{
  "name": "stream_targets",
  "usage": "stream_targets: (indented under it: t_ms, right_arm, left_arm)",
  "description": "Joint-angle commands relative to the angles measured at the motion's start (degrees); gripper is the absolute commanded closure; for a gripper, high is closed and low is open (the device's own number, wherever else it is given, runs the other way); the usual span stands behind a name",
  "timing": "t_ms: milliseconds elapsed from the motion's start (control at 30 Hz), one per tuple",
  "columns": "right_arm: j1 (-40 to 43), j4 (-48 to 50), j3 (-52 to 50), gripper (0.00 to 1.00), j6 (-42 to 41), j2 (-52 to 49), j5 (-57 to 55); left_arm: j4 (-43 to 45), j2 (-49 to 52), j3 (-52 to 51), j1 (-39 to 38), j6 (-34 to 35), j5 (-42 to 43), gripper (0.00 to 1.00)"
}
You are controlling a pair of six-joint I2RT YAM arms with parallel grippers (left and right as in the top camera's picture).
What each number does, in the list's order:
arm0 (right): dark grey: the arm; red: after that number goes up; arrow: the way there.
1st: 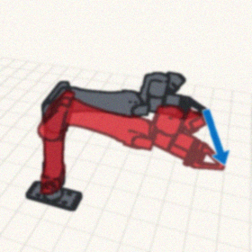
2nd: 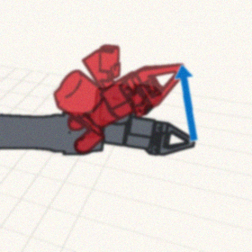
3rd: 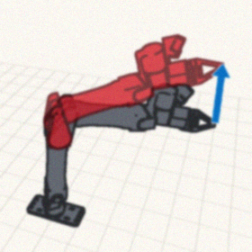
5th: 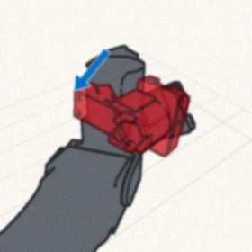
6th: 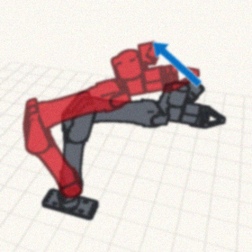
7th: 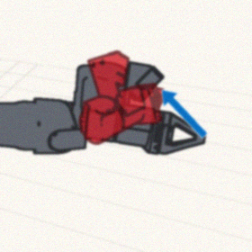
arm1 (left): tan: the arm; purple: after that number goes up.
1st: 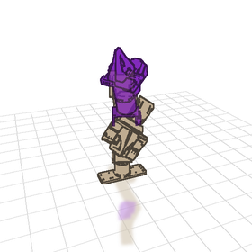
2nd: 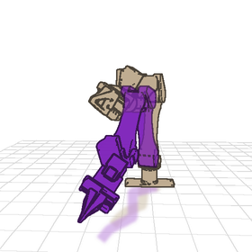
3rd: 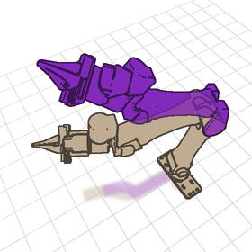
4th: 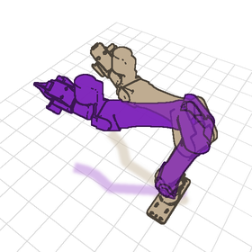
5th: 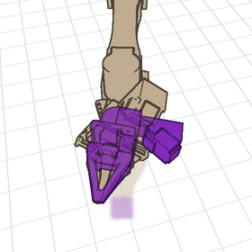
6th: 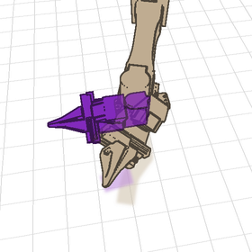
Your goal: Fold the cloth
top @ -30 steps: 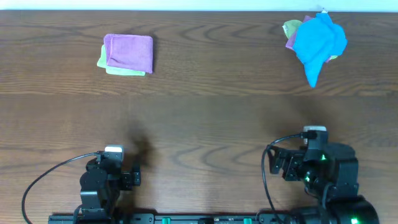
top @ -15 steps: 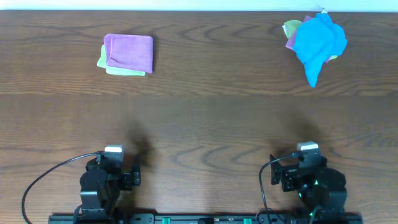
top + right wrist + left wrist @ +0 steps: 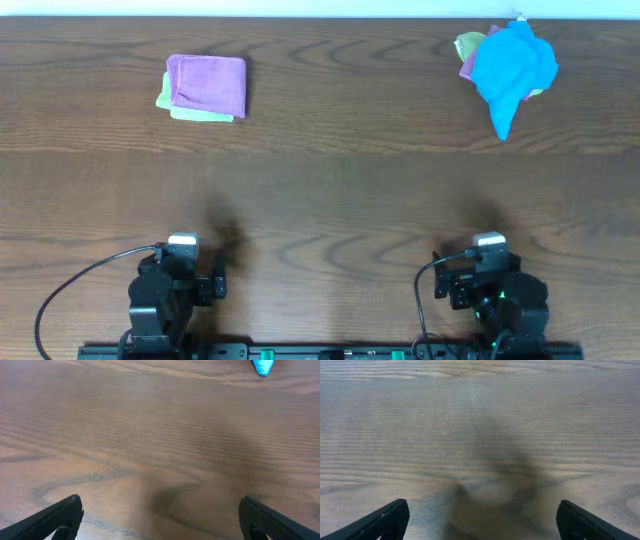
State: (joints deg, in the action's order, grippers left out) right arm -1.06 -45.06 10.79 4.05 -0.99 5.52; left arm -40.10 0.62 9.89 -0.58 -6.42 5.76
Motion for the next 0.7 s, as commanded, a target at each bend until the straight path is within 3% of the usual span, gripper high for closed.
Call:
stream_targets:
  t_ms: [0, 667]
  right_arm:
    - [0.48, 0.26, -0.74, 0.01, -0.11, 0.70, -2.25]
    - [0.50, 0.28, -0.76, 0.01, -2.71, 0.68, -4.22]
  left_arm:
    - [-0.26, -0.42, -0.52, 0.22, -0.44, -0.39, 0.05]
    - [-0.26, -0.42, -0.52, 0.22, -0.44, -0.39, 0.05]
